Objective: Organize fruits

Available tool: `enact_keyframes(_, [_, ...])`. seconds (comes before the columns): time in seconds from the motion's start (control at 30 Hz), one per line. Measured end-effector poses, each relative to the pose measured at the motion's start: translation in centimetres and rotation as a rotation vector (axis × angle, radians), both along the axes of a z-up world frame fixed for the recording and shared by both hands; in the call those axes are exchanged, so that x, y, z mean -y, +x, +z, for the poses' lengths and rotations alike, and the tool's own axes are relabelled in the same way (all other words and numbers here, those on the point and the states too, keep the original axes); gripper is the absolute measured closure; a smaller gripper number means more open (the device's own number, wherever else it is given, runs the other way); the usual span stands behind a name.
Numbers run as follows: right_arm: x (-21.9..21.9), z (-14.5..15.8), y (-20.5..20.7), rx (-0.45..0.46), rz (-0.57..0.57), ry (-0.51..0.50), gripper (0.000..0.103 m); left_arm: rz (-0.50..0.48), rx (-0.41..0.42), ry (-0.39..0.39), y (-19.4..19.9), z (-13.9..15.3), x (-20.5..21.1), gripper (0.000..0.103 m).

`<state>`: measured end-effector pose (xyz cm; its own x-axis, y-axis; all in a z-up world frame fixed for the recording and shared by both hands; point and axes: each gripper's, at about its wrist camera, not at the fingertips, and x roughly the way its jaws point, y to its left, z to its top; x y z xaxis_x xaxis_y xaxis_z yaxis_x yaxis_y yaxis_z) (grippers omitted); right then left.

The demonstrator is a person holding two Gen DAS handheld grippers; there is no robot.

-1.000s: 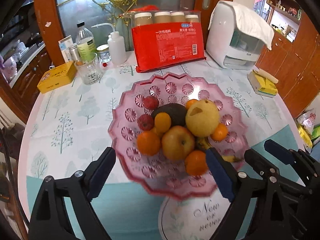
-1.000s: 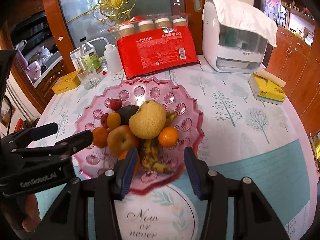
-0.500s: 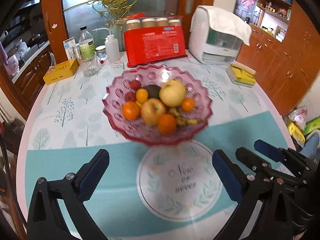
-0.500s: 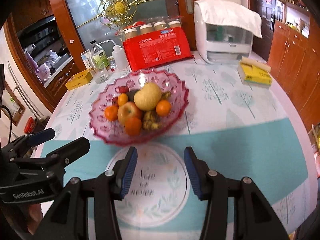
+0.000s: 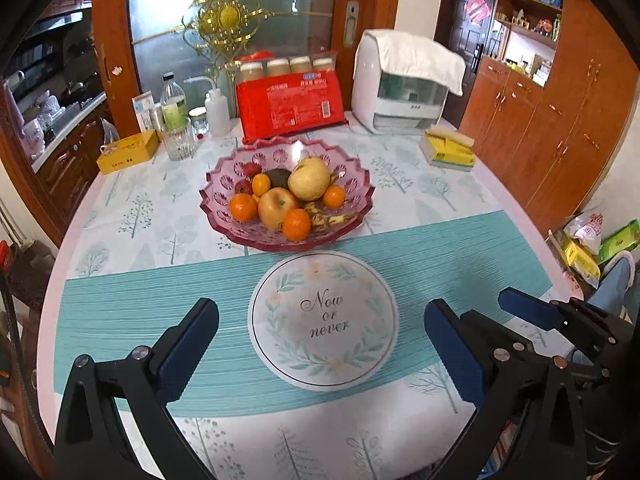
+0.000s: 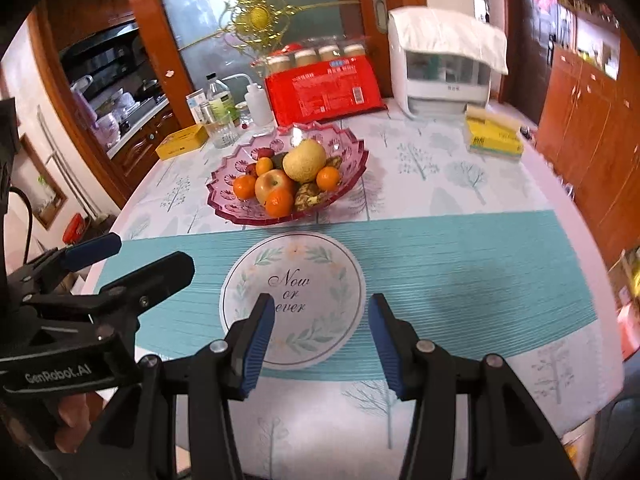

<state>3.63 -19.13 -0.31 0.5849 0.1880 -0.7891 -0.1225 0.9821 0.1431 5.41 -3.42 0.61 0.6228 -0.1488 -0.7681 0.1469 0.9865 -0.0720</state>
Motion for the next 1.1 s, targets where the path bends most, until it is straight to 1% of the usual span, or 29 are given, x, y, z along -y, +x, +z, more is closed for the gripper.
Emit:
enact_keyframes(0.13, [0.4,2.1,-0.9,0.016,0.014,-0.013,0.049,0.023,0.029,-0.002,-1.5,2.2,0.0,0.001])
enact_keyframes(0.27, [1.0,4.0,-1.6,0.032,0.015,0.006,0.048,0.057,0.051,-0.009,-2.4,4.1,-0.3,0.001])
enact_keyframes(0.4, [1.5,5.6,-2.0,0.068,0.0,0.037,0.047,0.097,0.068,0.007,-3.1,5.3,-0.5,0.001])
enact_keyframes(0.57, [1.2,6.4,-2.7,0.111,0.001,0.031,0.045,0.128,0.072,0.023,-3.7,5.5,-0.6,0.001])
enact_keyframes(0.73, [1.2,6.2,-2.5,0.1,0.011,0.054,0.044,0.15,0.059,0.052,-3.9,5.3,-0.6,0.001])
enact_keyframes(1.1, [1.0,5.7,-2.0,0.077,0.015,0.057,0.044,0.164,0.037,0.064,-3.5,4.7,-1.0,0.001])
